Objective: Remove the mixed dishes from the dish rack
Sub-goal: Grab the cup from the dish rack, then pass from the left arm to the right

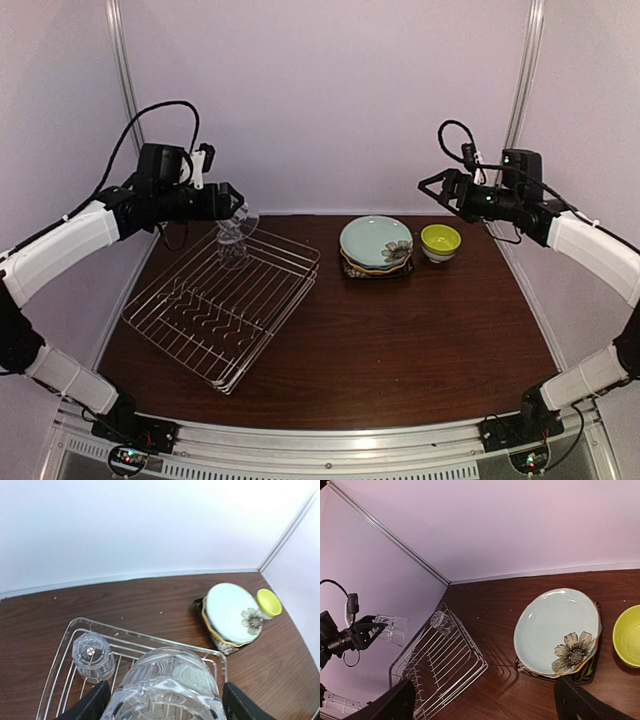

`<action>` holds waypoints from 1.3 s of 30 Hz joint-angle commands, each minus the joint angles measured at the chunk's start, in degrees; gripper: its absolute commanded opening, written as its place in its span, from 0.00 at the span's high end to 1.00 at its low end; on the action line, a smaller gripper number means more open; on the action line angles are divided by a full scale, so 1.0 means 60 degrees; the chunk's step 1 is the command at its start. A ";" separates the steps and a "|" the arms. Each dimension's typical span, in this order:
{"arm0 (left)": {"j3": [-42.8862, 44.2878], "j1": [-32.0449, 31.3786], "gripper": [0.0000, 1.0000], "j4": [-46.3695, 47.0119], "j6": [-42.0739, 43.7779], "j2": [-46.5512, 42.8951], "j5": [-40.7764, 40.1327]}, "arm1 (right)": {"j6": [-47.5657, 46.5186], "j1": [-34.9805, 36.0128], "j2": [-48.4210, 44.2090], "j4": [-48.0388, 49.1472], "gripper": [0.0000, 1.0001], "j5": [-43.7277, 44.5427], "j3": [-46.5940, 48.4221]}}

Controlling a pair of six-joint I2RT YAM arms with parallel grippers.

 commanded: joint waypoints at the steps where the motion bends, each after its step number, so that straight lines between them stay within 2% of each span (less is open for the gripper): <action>1: -0.0438 -0.0190 0.53 0.2111 0.0199 -0.0979 0.1629 | 0.0889 0.0823 0.0301 0.1451 0.04 -0.0478 0.0775; 7: -0.0922 -0.0746 0.54 0.3927 -0.0007 -0.1862 0.2216 | 0.1644 0.2349 0.0790 0.2868 0.12 -0.0803 0.1368; 14: -0.1368 -0.1509 0.54 0.5687 -0.0319 -0.2190 0.2369 | 0.2610 0.3676 0.1262 0.4784 0.31 -0.0768 0.1483; 25: -0.1334 -0.1997 0.55 0.7275 -0.1654 -0.1962 0.3016 | 0.2153 0.4849 0.2205 0.4653 0.54 -0.0799 0.2883; 39: -0.1526 -0.2153 0.57 0.8523 -0.2410 -0.1516 0.3370 | 0.2464 0.5335 0.2663 0.4955 0.59 -0.1175 0.3449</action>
